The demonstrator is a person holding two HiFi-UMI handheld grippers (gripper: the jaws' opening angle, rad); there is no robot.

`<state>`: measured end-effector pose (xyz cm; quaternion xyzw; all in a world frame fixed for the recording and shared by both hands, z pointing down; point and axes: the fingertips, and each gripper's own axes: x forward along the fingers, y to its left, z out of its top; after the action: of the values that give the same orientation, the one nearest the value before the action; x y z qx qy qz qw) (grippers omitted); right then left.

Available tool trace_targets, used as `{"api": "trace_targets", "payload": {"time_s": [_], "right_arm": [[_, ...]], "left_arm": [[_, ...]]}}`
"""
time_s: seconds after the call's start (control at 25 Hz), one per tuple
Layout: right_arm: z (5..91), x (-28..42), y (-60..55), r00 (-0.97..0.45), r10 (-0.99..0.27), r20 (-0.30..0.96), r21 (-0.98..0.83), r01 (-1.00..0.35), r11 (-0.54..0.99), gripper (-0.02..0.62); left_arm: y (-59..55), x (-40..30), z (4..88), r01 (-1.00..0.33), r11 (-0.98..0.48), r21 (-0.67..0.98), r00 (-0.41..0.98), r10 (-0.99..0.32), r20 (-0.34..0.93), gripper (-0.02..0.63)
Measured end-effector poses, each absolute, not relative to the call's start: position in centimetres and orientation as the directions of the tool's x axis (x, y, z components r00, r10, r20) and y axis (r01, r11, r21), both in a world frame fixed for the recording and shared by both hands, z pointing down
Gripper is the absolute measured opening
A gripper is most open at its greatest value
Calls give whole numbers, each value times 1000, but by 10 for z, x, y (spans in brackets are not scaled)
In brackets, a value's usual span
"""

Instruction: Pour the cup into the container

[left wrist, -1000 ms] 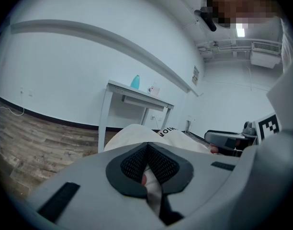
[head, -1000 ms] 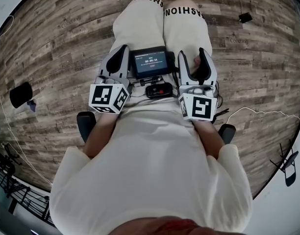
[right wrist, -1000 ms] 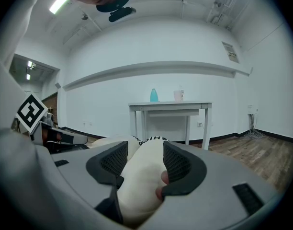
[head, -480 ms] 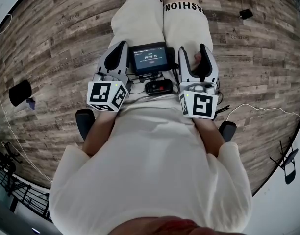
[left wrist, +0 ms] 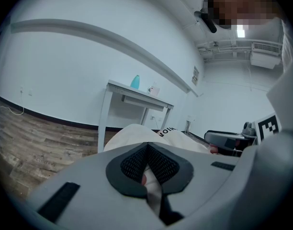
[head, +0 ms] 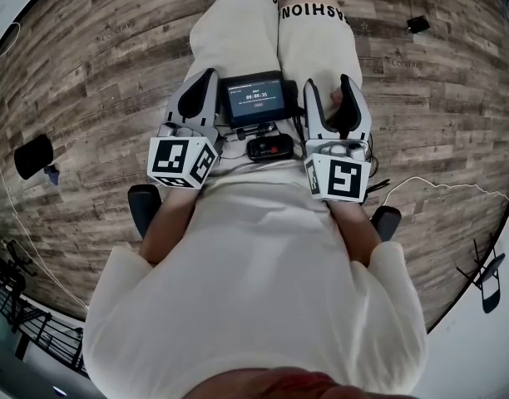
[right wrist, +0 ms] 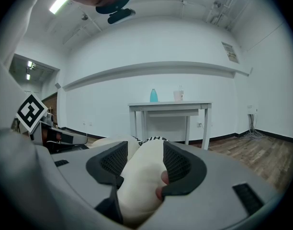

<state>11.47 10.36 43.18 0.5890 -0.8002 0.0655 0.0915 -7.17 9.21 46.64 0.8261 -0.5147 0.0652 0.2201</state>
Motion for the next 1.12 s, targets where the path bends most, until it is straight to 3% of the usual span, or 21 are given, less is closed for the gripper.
{"api": "trace_targets", "payload": {"time_s": [1.12], "right_arm": [[433,115,104,-287,-931,227,7,-955,296,236]], "left_arm": [[92,-72,467,-879,-370,300,460,-822,334,11]]}}
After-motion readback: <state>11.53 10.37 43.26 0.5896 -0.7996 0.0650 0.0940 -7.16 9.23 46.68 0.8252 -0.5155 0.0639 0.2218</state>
